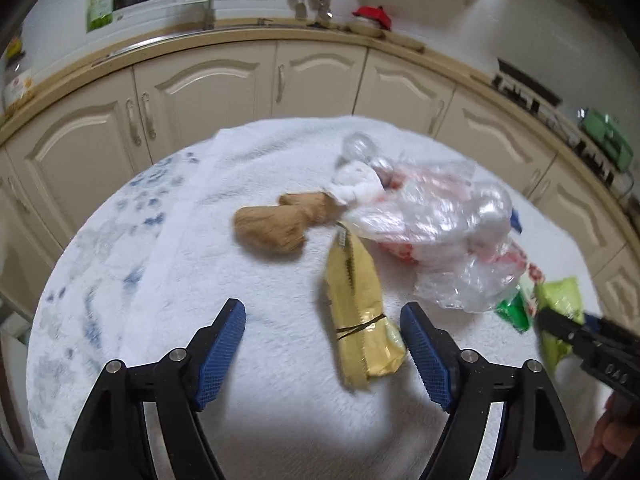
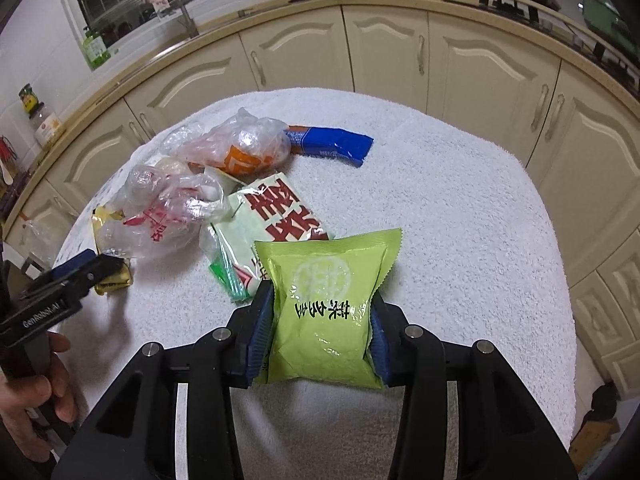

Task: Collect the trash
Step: 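Grasp the green snack bag with the right tool while the left tool grasps the taped gold bag, then carry the green bag and gold bag to the blue bin and release them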

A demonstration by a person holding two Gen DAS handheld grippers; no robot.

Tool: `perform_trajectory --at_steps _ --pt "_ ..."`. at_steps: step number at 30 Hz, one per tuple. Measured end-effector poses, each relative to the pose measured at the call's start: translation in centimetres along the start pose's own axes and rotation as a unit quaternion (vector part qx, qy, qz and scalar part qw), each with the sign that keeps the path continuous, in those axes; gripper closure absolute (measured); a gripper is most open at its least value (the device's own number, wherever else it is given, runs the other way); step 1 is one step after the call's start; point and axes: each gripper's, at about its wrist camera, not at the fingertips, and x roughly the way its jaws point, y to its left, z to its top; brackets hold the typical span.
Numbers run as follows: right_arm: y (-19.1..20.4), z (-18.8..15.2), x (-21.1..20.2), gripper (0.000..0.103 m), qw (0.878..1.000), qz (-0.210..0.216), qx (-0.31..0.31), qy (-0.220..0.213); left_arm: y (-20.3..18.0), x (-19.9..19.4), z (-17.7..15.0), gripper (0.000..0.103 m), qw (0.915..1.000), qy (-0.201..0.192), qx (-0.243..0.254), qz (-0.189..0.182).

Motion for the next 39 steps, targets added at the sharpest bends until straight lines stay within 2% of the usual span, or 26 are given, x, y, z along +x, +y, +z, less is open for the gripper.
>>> perform_trajectory --at_steps 1,2,3,4,6,9,16,22,28,34,39 --pt "0.1 0.0 0.1 0.06 1.0 -0.002 -0.003 -0.001 -0.5 0.1 -0.3 0.032 0.9999 -0.002 0.011 0.008" --pt "0.2 0.0 0.1 0.061 1.0 -0.006 -0.008 -0.002 -1.1 -0.1 -0.5 0.049 0.9998 -0.003 0.019 0.003" --pt "0.3 0.0 0.1 0.064 1.0 -0.01 -0.013 -0.003 -1.5 -0.3 -0.8 0.072 0.9997 -0.002 0.023 -0.011" --pt "0.3 -0.2 0.0 0.067 1.0 -0.012 -0.014 -0.003 -1.7 -0.3 -1.1 0.075 0.9996 0.001 0.027 -0.012" --pt "0.0 -0.5 -0.3 0.073 1.0 -0.006 -0.007 -0.005 -1.1 -0.5 -1.5 0.076 0.9993 0.003 0.028 -0.025" --pt "-0.5 -0.8 -0.8 0.075 1.0 0.007 0.004 -0.006 0.2 -1.3 -2.3 0.077 0.9987 0.006 0.01 -0.05" --pt "-1.0 -2.3 -2.3 0.076 0.999 0.029 0.017 -0.007 1.4 -5.4 -5.5 0.077 0.9983 0.004 0.014 -0.056" --pt "-1.3 -3.5 -3.7 0.076 0.999 0.041 0.023 -0.014 0.4 -9.2 -7.3 0.077 0.9977 -0.005 0.028 -0.062" --pt "-1.8 -3.7 -6.9 0.076 0.997 0.055 0.027 -0.046 -3.1 -13.7 -8.0 0.077 0.9934 -0.036 0.061 -0.09" --pt "-3.5 -3.8 -11.6 0.076 0.993 0.06 0.041 -0.091 -7.6 -17.6 -8.1 0.077 0.9843 -0.071 0.1 -0.126" --pt "-6.0 -4.2 -16.4 0.076 0.988 0.049 0.055 -0.139 -11.6 -20.6 -8.5 0.077 0.9752 -0.095 0.125 -0.156"
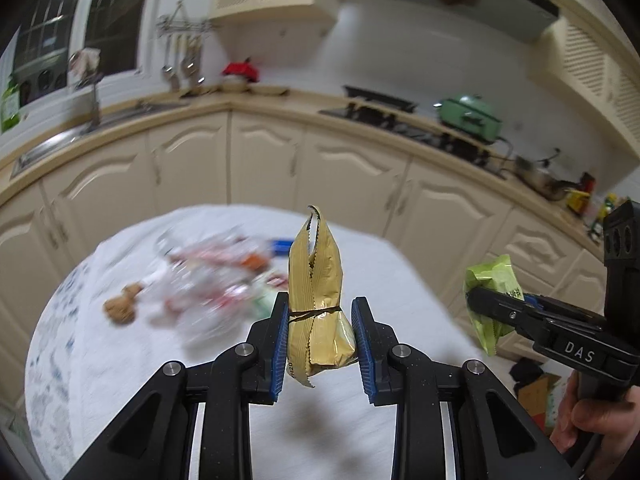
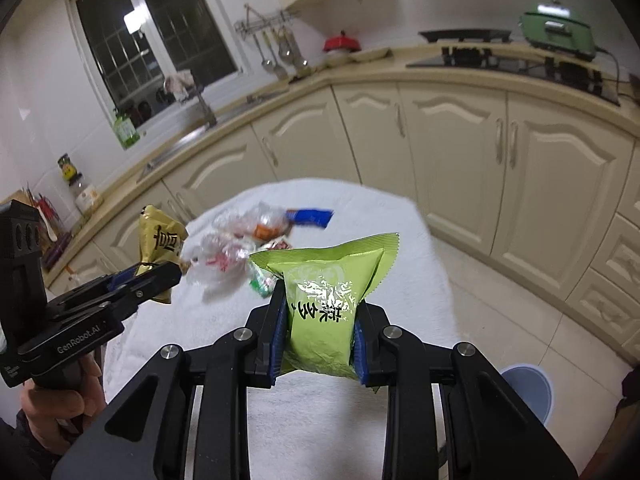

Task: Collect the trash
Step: 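Carry the green bag and gold bag to the blue bin and release them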

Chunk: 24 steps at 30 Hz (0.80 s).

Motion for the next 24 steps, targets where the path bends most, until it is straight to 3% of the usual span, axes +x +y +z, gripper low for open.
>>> perform_trajectory --at_steps 13,19,24 --pt "-8.3 0.2 -10.9 0.076 0.991 -0.082 0.059 -0.089 -11.5 -0.3 0.2 0.077 0.9928 -0.02 0.075 -0.092" --pt "-13.9 -1.5 -14.1 0.076 0.98 -0.133 0.106 -0.102 -16.4 2.6 -0.8 0.077 0.9843 0.014 0.106 -0.14" --pt "-19.1 -4.1 -14.9 0.076 0.969 -0.171 0.154 -0.088 -20.6 6.2 -2.4 0.077 0.9737 0.059 0.136 -0.173"
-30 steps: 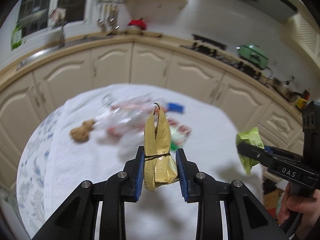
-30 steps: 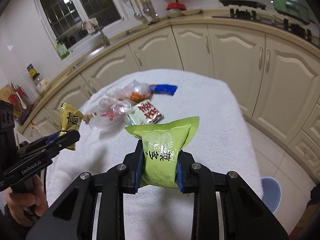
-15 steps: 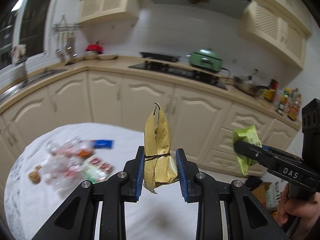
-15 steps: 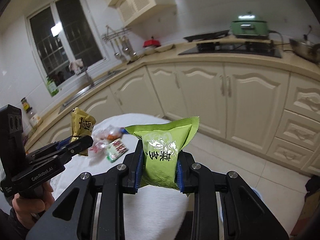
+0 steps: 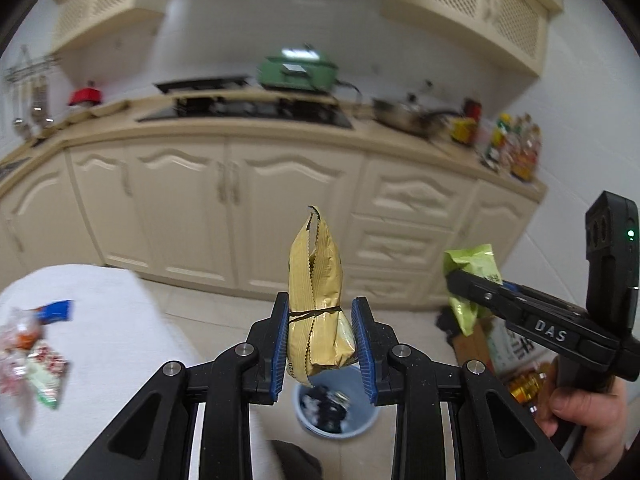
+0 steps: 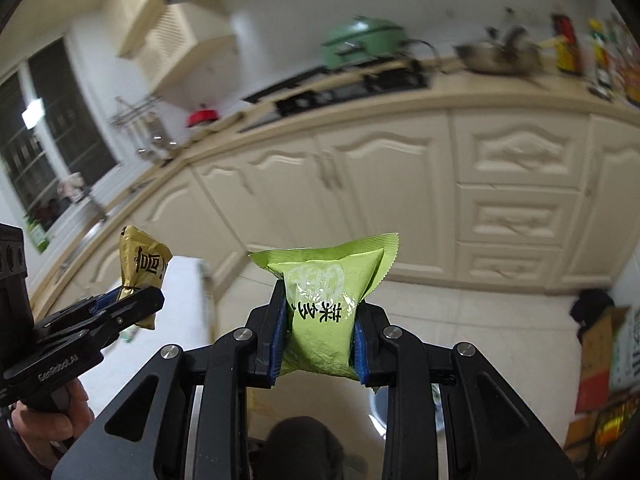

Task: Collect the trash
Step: 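Carry the green bag and gold bag to the blue bin and release them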

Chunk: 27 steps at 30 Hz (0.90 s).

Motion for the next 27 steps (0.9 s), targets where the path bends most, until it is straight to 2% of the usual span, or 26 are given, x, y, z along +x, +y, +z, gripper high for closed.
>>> perform_trajectory --at_steps 8,14,20,21,22,23,24,25,26,27 --pt "-7.2 -2.0 3.9 0.076 0.997 -0.032 0.057 0.044 -2.9 8.7 0.2 0.077 0.9953 0.089 0.019 -0.034" --pt "-11.8 -4.5 8.5 0.076 0.99 -0.034 0.103 0.095 -4.6 17.3 1.4 0.077 0.9852 0.165 0.021 -0.042" --pt "-15.3 -6.9 12.9 0.073 0.979 -0.032 0.144 0.139 -5.3 25.3 2.9 0.075 0.9744 0.22 0.028 -0.036" --pt "-15.7 -7.1 13.4 0.072 0.978 -0.032 0.15 0.143 -5.2 26.8 3.6 0.069 0.9736 0.224 0.029 -0.03" --pt "-16.3 -7.6 14.1 0.068 0.975 -0.034 0.159 0.15 -5.4 28.2 4.2 0.061 0.972 0.231 0.03 -0.026" --pt "-16.7 -7.8 14.4 0.064 0.973 -0.034 0.165 0.156 -5.4 28.9 4.3 0.043 0.9707 0.237 0.029 -0.026" --pt "-17.2 -8.1 14.8 0.054 0.972 -0.033 0.172 0.159 -5.5 29.7 4.5 0.029 0.9712 0.236 0.027 -0.023" --pt "-17.3 -8.2 15.0 0.043 0.971 -0.034 0.176 0.159 -5.5 29.9 4.6 0.022 0.9723 0.232 0.028 -0.015" --pt "-17.7 -8.4 15.1 0.039 0.97 -0.034 0.183 0.158 -5.5 30.0 4.9 0.013 0.9735 0.227 0.03 -0.006" --pt "-17.7 -8.5 15.2 0.035 0.969 -0.035 0.186 0.158 -5.5 30.4 5.0 0.011 0.9749 0.22 0.031 0.001"
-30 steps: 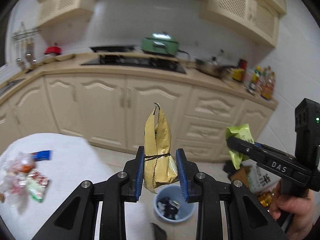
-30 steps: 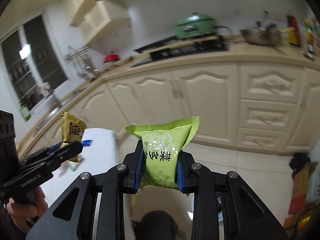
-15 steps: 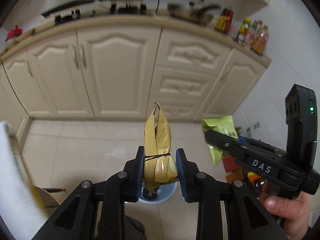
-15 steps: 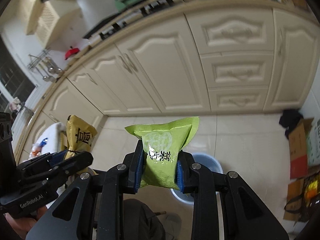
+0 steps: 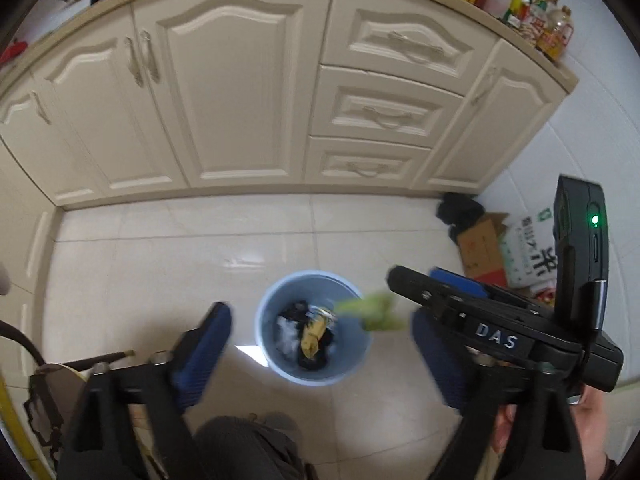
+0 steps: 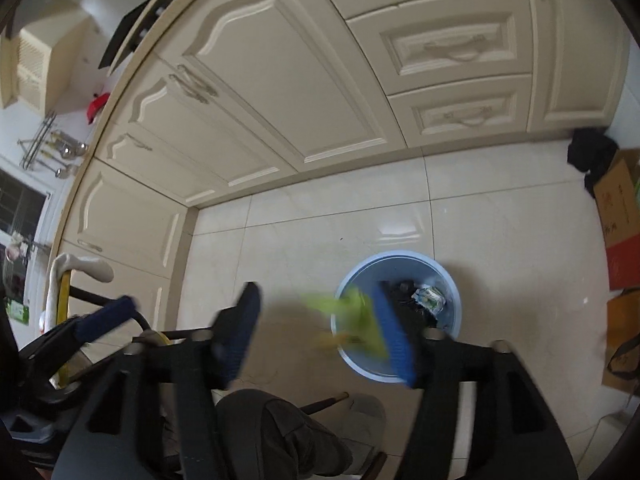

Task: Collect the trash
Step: 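Carry the green bag and gold bag to the blue bin and release them, then move both tools back over the table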

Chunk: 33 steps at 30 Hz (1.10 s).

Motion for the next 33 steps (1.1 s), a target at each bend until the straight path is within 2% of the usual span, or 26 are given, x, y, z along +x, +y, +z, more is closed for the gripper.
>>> perform_trajectory --at_steps 2,4,5,9,13,20,27,30,33 --pt "-0.4 -0.1 0.0 0.026 1.0 -0.006 0.01 -0.001 0.1 -0.3 0.0 0.009 0.9999 -0.003 -0.003 0.014" --pt "-0.5 -0.3 -0.5 0.003 1.0 -0.008 0.018 -0.008 0.2 -1.4 -0.4 0.009 0.9995 -0.014 -0.013 0.025" --pt "-0.5 -0.3 -0.8 0.0 1.0 -0.011 0.024 -0.013 0.3 -2.3 -0.7 0.009 0.9992 -0.022 -0.017 0.028" --pt "0.2 -0.5 -2.0 0.0 0.999 -0.029 0.031 -0.027 0.2 -7.1 -3.0 0.002 0.9972 -0.062 -0.021 0.037" --pt "2.1 -0.7 -4.0 0.0 0.999 -0.026 0.025 -0.04 0.7 -12.1 -5.2 0.001 0.9931 -0.107 -0.025 0.041" --pt "9.6 -1.6 -8.8 0.0 0.996 -0.012 -0.038 -0.08 3.5 -23.7 -12.8 0.001 0.9809 -0.185 -0.043 0.043" --pt "19.8 -3.6 -13.5 0.0 0.984 0.027 -0.12 -0.127 6.9 -34.7 -22.9 0.001 0.9574 -0.267 -0.08 0.075" --pt "24.8 -5.0 -15.1 0.0 0.975 0.049 -0.164 -0.142 8.4 -38.5 -27.0 0.001 0.9458 -0.292 -0.106 0.095" --pt "30.2 -6.6 -16.3 0.0 0.962 0.071 -0.211 -0.155 9.8 -42.1 -31.2 0.001 0.9306 -0.317 -0.137 0.121"
